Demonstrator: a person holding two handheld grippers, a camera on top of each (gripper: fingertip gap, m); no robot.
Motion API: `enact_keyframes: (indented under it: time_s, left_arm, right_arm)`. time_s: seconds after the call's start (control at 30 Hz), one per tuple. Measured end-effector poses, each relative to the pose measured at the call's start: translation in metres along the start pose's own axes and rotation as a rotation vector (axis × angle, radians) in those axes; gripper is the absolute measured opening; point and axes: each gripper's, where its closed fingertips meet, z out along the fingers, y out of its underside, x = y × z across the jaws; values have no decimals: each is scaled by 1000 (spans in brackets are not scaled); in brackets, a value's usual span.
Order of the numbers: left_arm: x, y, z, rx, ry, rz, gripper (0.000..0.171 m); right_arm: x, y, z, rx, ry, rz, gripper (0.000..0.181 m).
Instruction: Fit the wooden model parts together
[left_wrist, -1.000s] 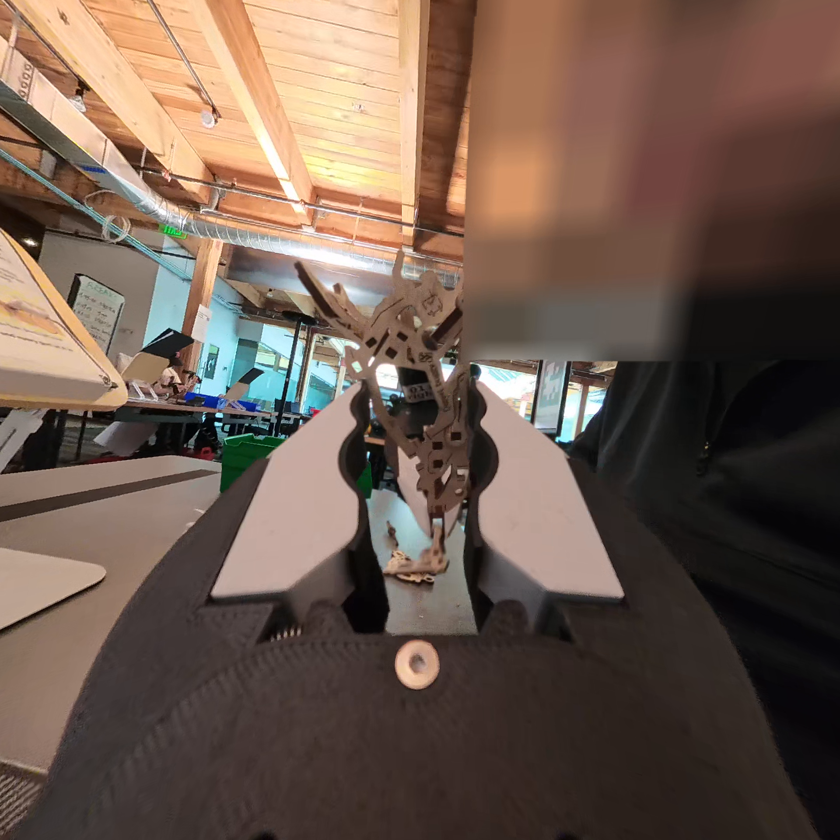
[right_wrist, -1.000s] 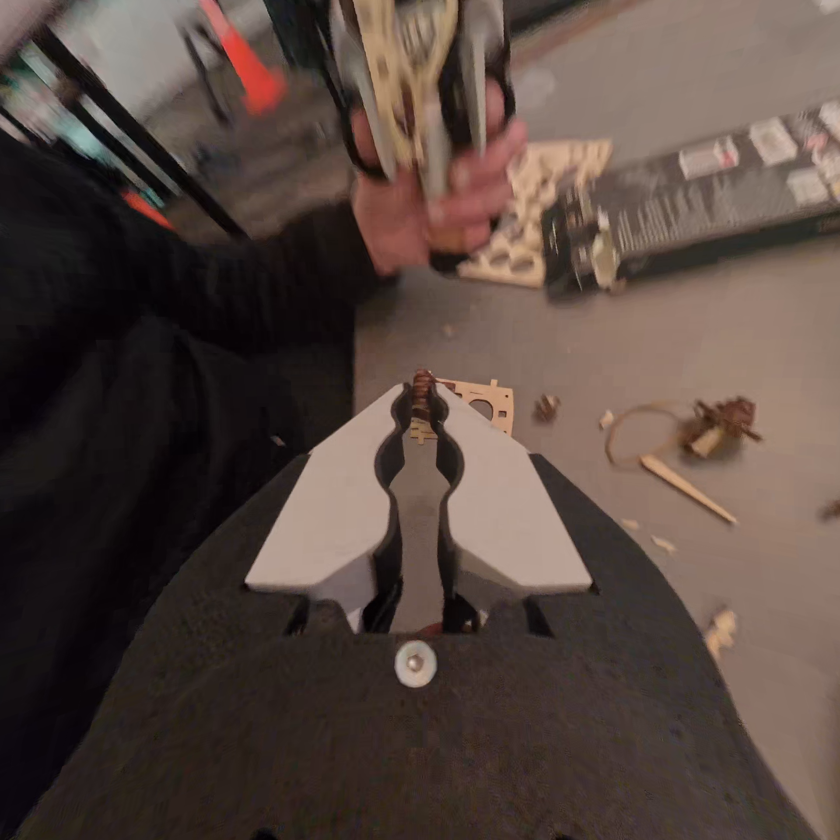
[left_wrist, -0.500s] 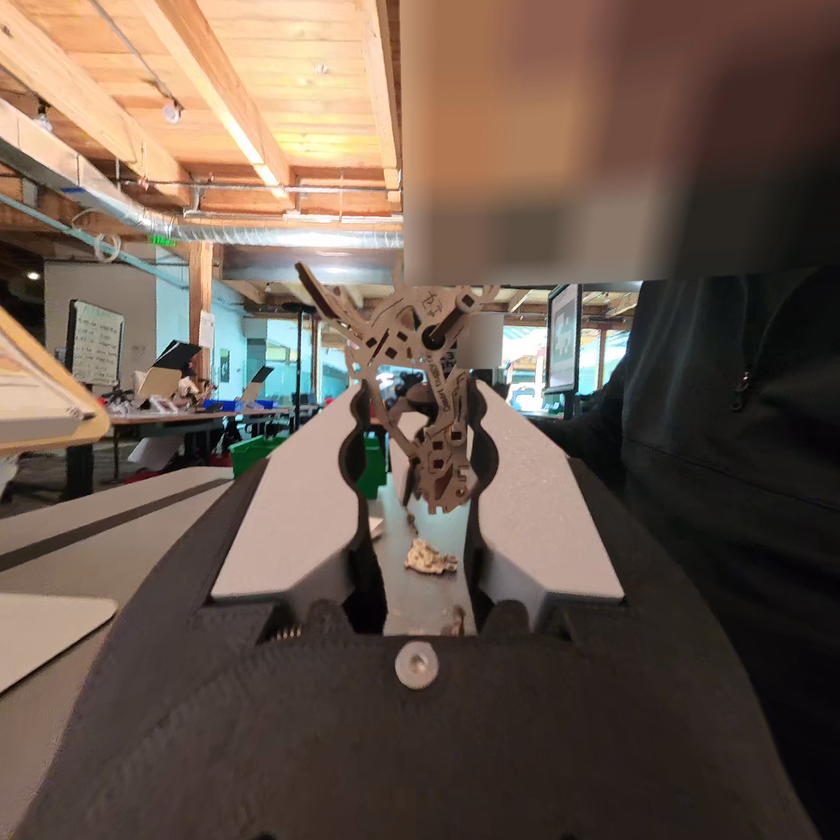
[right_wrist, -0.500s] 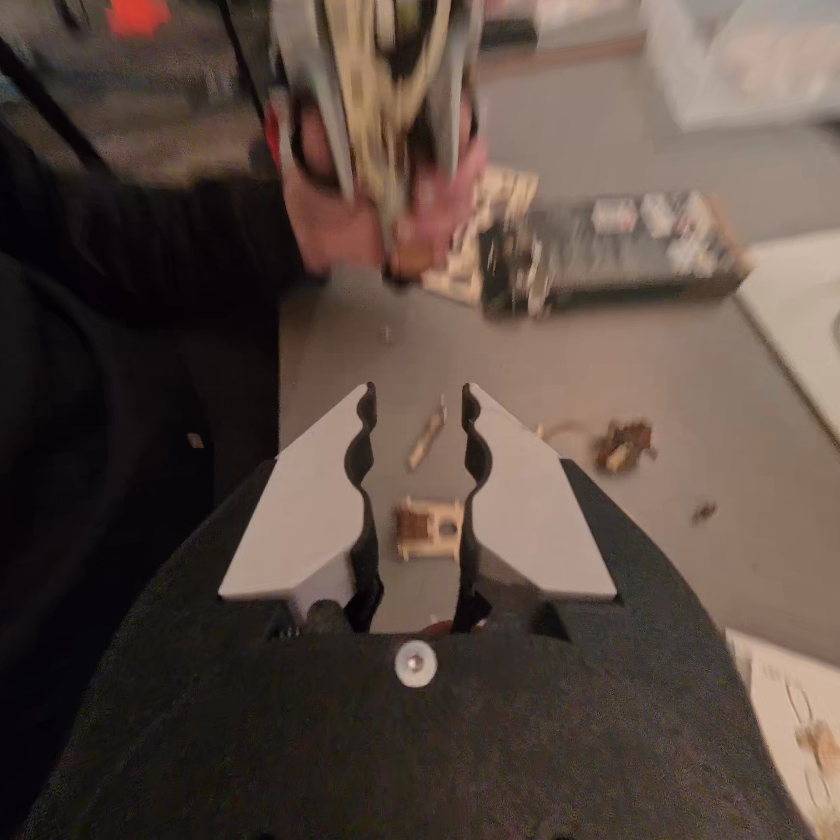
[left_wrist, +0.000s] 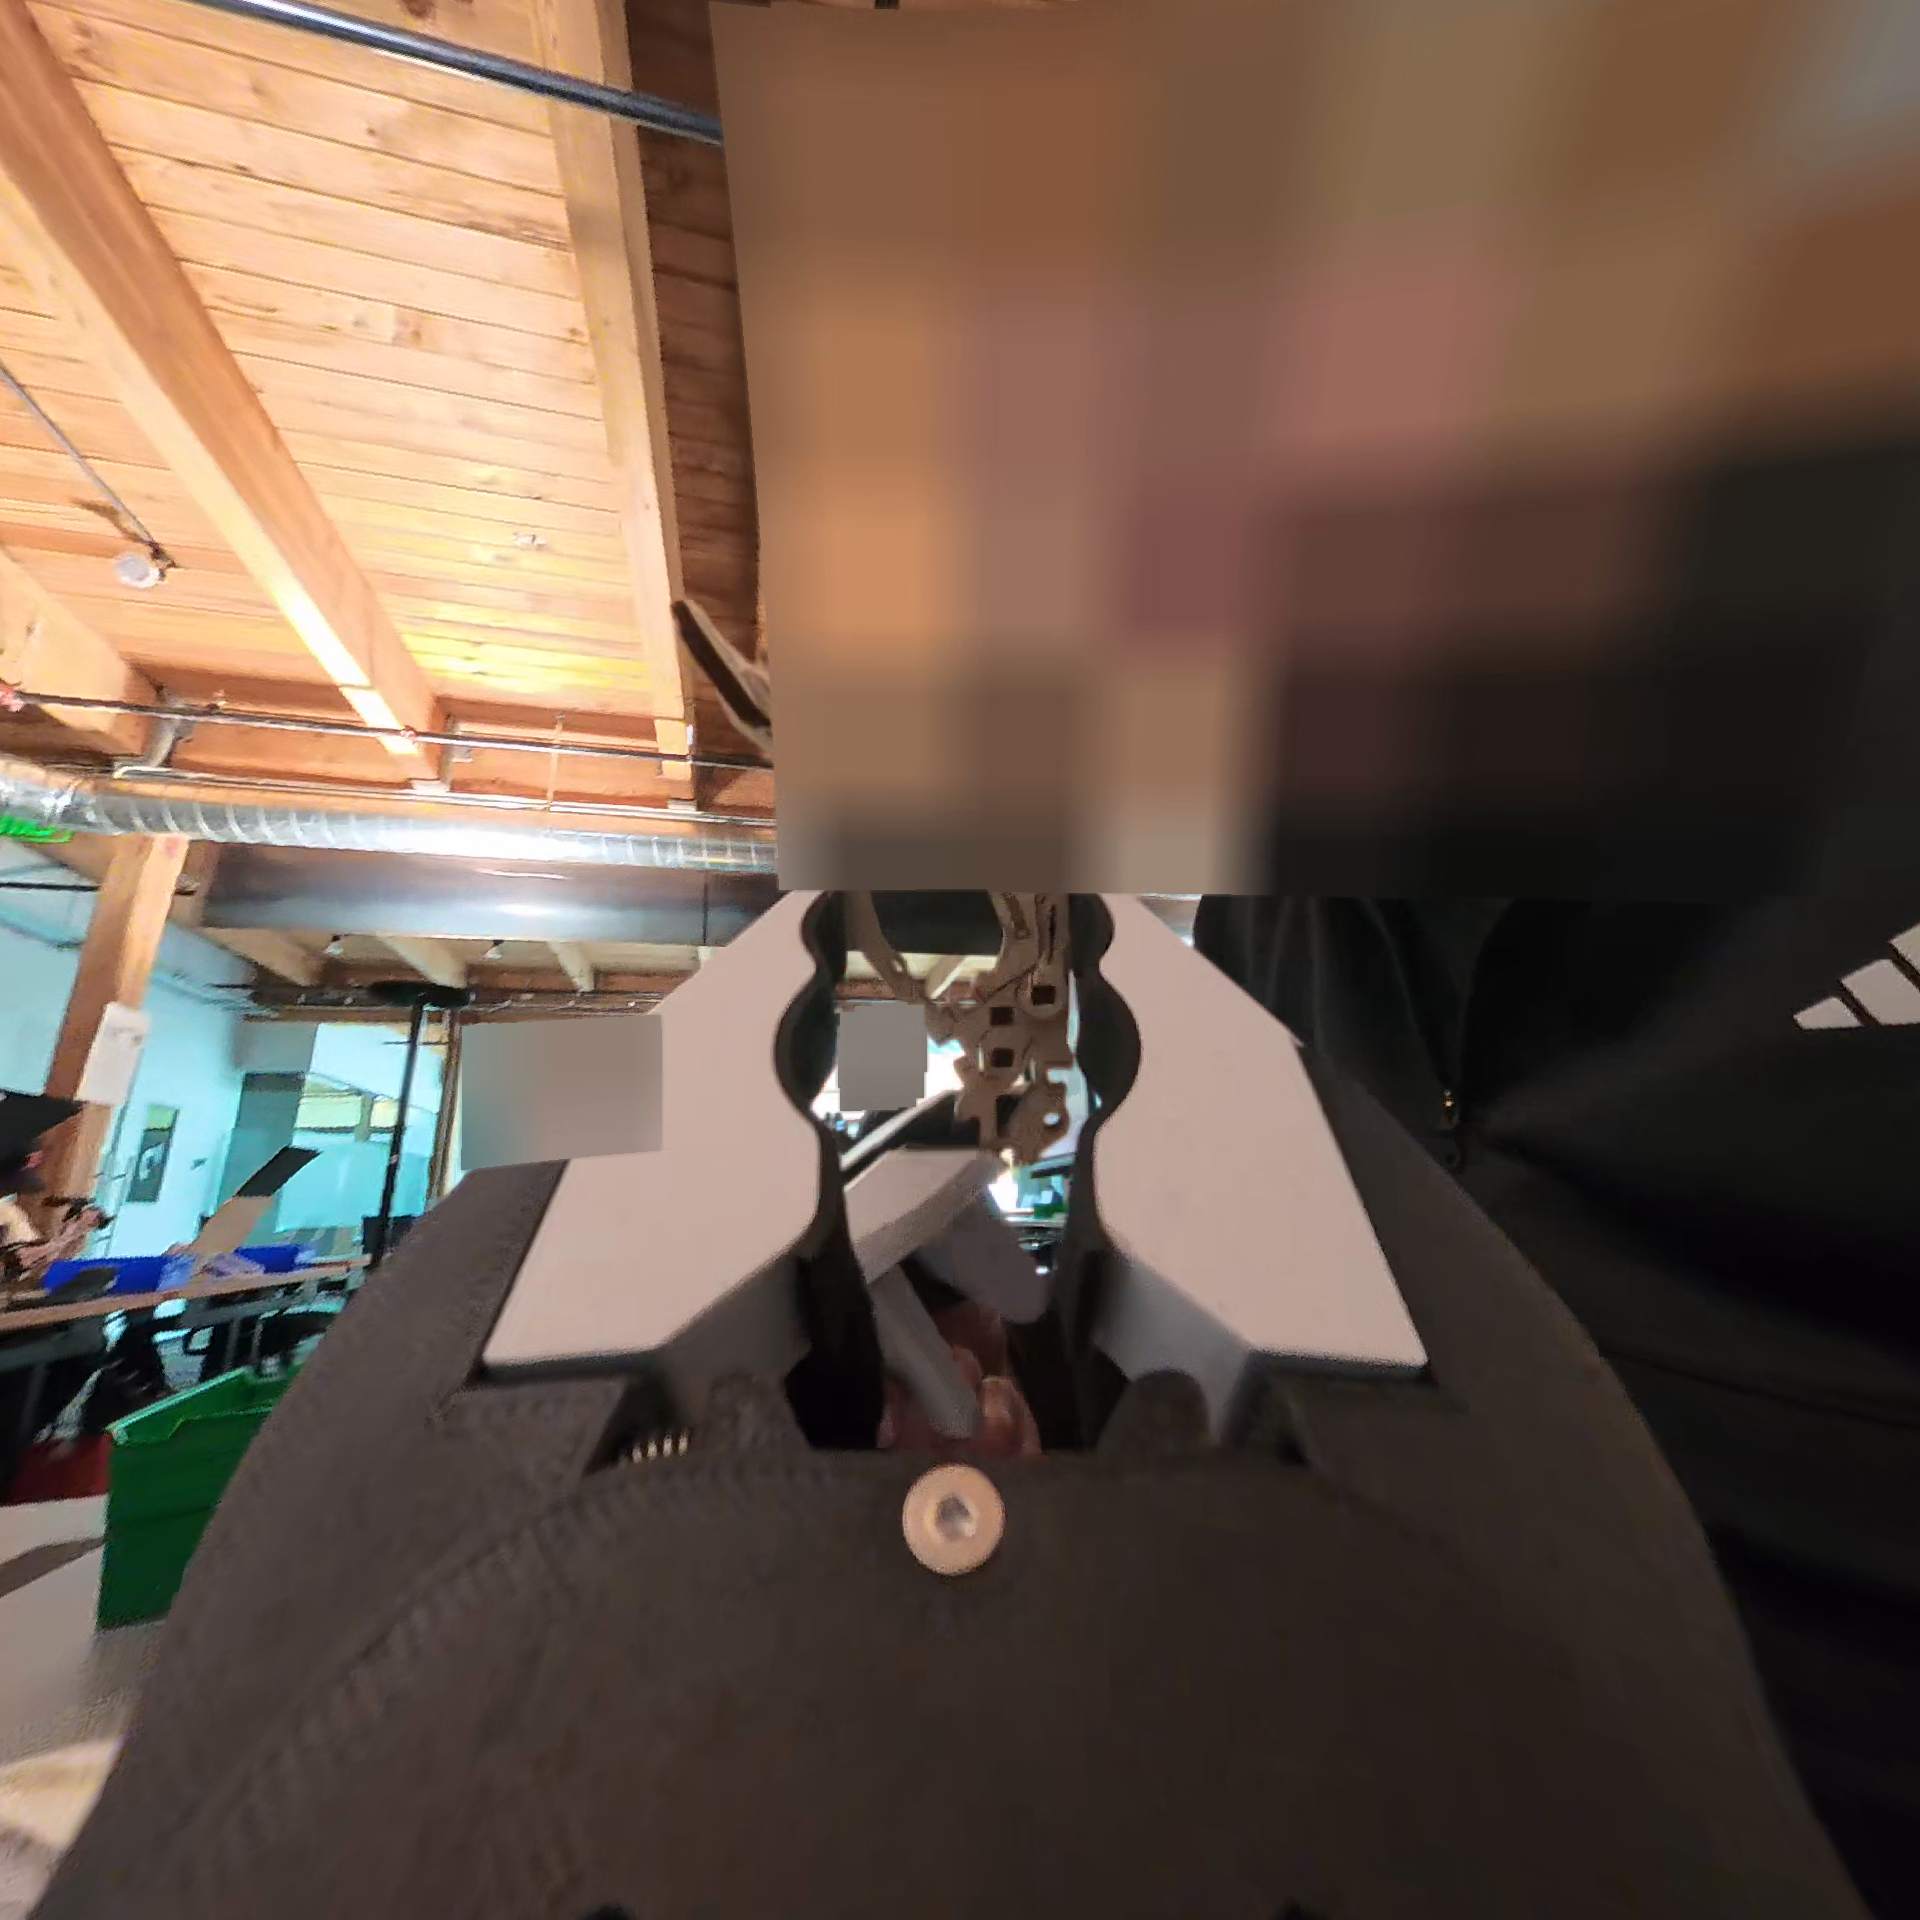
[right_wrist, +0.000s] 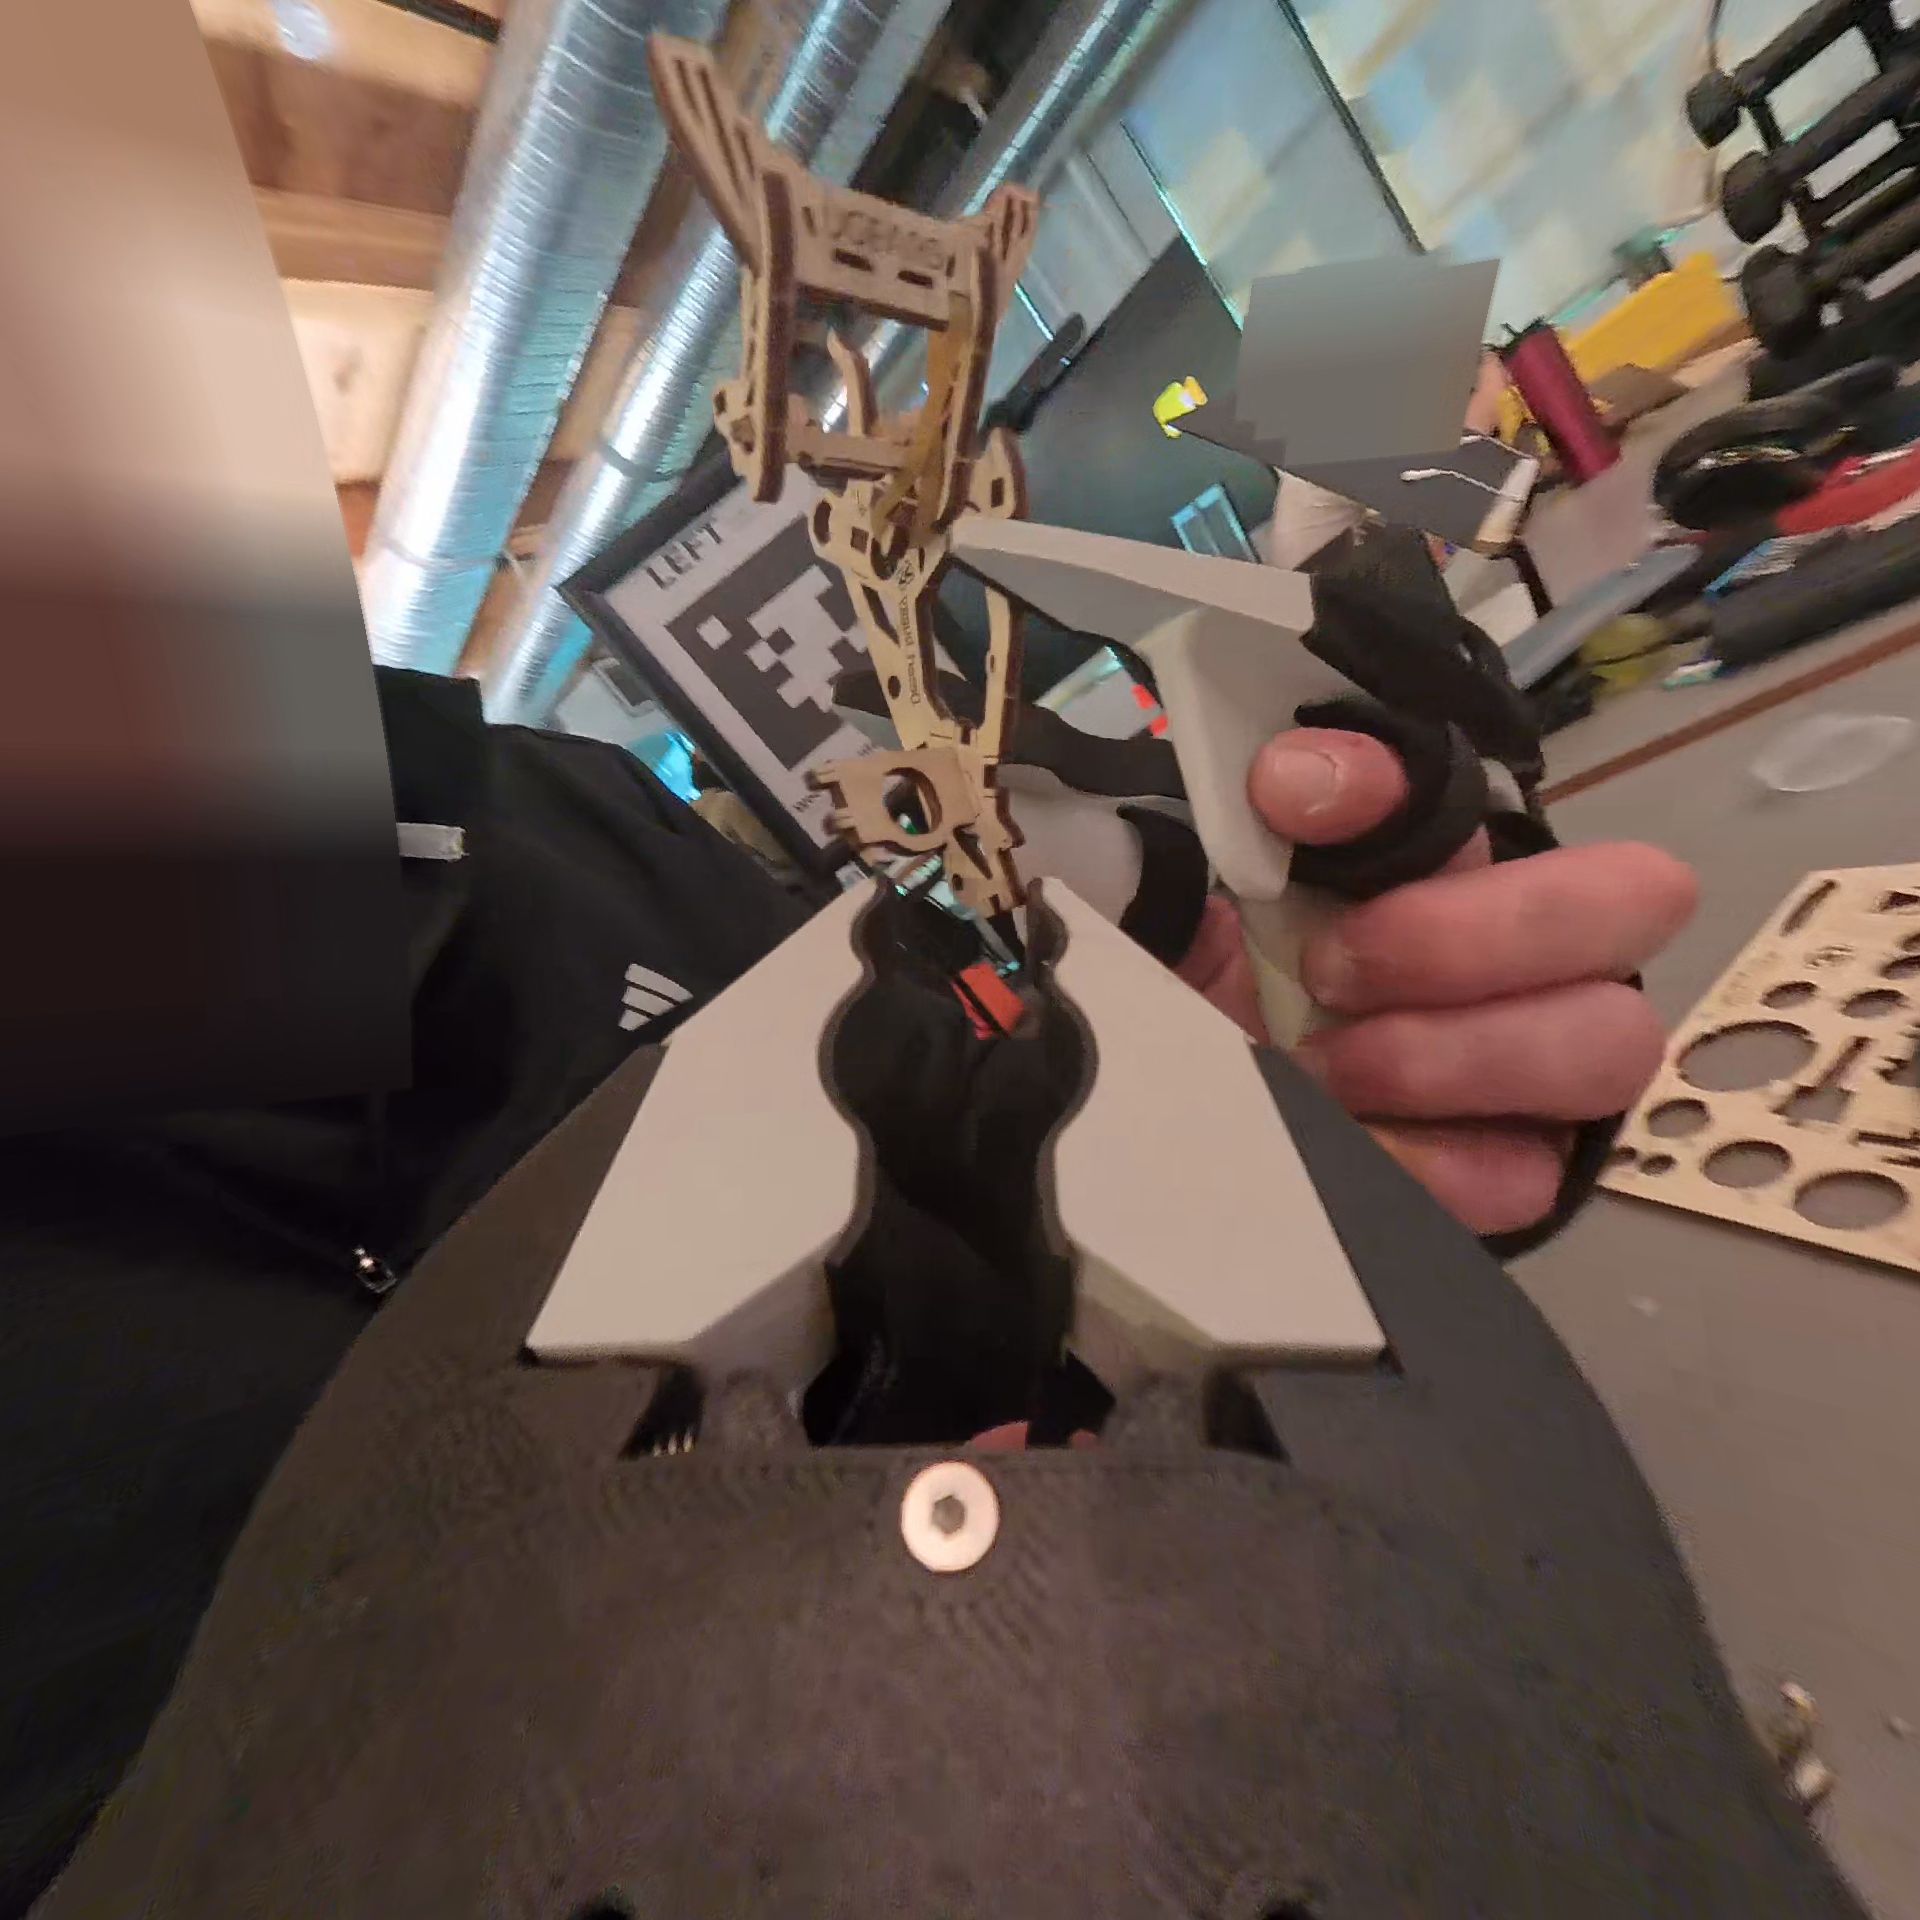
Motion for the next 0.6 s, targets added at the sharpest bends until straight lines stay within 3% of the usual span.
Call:
enact_keyframes:
  time_s: [0.07, 0.13, 0.2, 0.43, 0.6]
  left_arm:
    - [2, 0, 4, 6, 25, -8, 40]
    - [5, 1, 8, 16, 48, -16, 40]
    - [5, 1, 9, 28, 57, -19, 40]
    - [3, 1, 10, 66, 86, -55, 44]
    - [-15, 5, -3, -57, -47, -2, 52]
  right_arm:
    - [2, -1, 1, 18, -12, 3, 5]
    - [8, 4, 5, -11, -10, 30, 16]
    - [-1, -2, 5, 44, -76, 19, 8]
    - [-11, -4, 8, 74, -169, 14, 7]
    - [-6, -18, -23, 69, -40, -86, 1]
